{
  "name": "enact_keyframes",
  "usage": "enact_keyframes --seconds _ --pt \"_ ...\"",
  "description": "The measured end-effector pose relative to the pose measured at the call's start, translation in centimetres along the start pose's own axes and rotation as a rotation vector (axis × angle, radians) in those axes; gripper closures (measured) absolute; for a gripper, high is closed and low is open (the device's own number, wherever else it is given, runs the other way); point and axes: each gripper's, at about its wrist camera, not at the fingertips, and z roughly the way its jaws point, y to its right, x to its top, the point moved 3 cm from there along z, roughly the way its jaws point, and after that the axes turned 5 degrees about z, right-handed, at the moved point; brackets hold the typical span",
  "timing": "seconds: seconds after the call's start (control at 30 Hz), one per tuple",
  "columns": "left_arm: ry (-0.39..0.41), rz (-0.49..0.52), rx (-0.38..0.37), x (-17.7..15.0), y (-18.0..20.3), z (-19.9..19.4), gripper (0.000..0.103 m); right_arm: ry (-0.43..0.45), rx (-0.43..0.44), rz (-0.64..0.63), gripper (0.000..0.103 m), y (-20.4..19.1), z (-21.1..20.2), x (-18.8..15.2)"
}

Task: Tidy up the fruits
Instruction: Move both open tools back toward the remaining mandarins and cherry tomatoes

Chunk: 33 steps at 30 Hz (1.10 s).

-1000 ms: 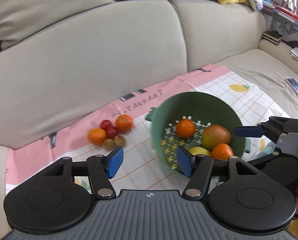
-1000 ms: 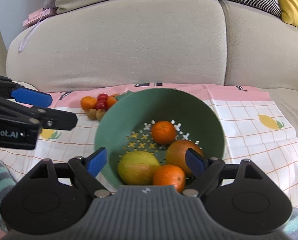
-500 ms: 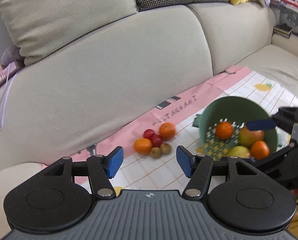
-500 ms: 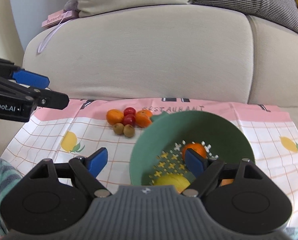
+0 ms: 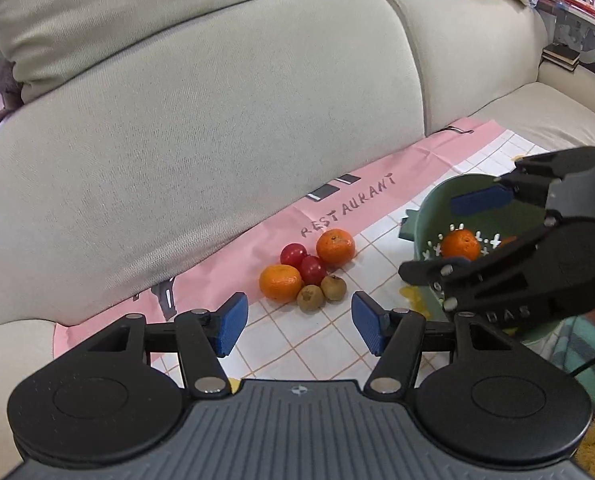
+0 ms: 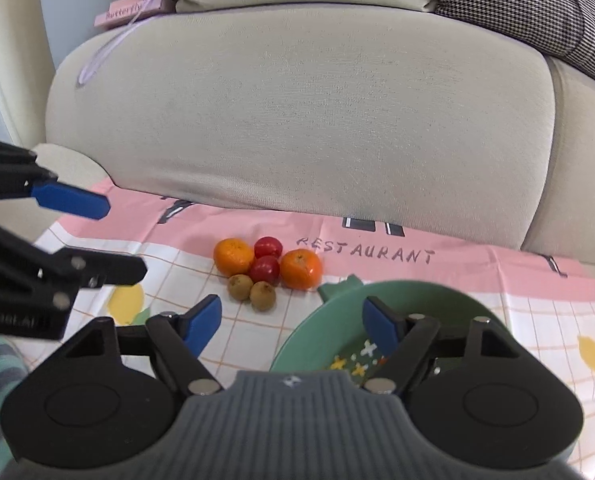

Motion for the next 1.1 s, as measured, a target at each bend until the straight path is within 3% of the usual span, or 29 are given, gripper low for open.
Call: enact_keyframes --seconds 0.4,0.87,1.1 --pt "-0.046 -0.156 -0.045 -0.6 -3.8 5.3 0.038 -0.068 0.03 -0.006 0.042 0.3 5.9 2.6" --pt "-0.094 -0.153 -0.091 -0.1 -4.3 11.6 0.039 -0.246 0.056 0.064 0.055 1.5 13.8 4.3" --pt "-0.125 -0.174 -0.116 -0.3 -4.5 13.7 0.039 -0.298 0.067 0.091 0.055 1.7 15.7 4.0"
